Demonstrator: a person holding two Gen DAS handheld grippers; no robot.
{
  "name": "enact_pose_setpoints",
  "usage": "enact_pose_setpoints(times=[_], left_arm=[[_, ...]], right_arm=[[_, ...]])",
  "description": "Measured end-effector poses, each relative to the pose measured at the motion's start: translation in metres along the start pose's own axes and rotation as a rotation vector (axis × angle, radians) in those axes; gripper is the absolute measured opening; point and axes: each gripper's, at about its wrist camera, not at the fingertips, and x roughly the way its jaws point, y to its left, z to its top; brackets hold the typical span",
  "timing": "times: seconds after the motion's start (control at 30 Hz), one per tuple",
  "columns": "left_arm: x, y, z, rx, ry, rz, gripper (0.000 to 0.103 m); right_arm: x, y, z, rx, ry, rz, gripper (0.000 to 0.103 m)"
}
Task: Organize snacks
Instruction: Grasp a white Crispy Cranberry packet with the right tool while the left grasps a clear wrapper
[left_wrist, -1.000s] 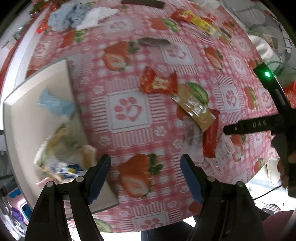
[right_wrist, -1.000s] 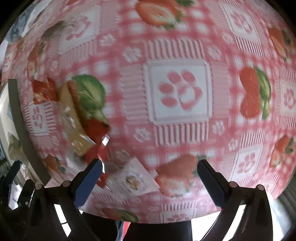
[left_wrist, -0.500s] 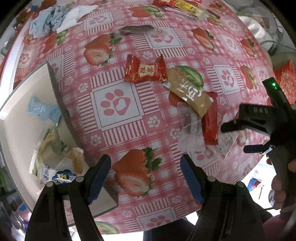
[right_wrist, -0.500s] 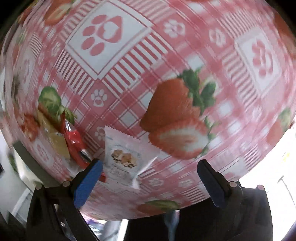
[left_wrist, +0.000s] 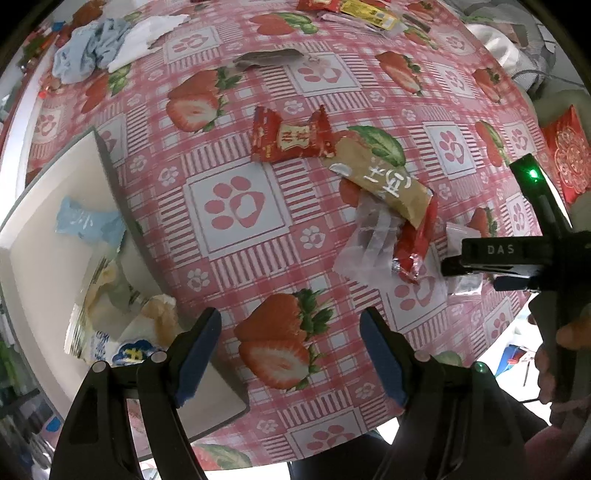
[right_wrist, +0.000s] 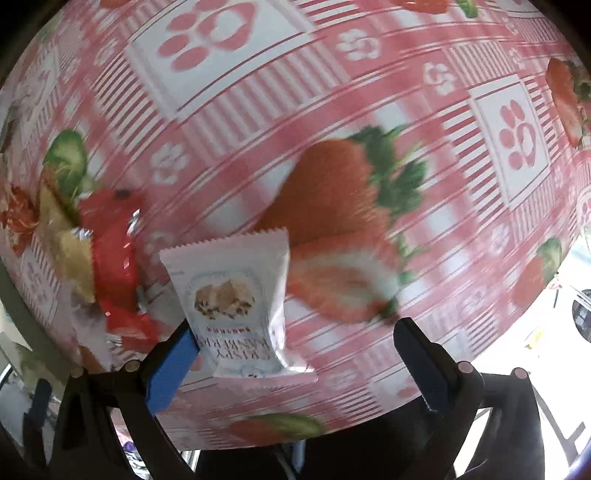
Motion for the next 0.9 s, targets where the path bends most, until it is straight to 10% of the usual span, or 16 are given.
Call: enact_pose_setpoints(times=[0.3,0.9], left_arm=[[0.018,-0.036,0.026,0.112,-0.016,0.019,0.081],[0.083,-0.086,0.068,0.251,0.079,0.092,0.083]], right_arm=[[0.001,0.011,-0.014,-0.326,-0.092,-0.151,0.103],[0.004,0.01,-0.03,-0.329,-0.088,-0.102,0.103]])
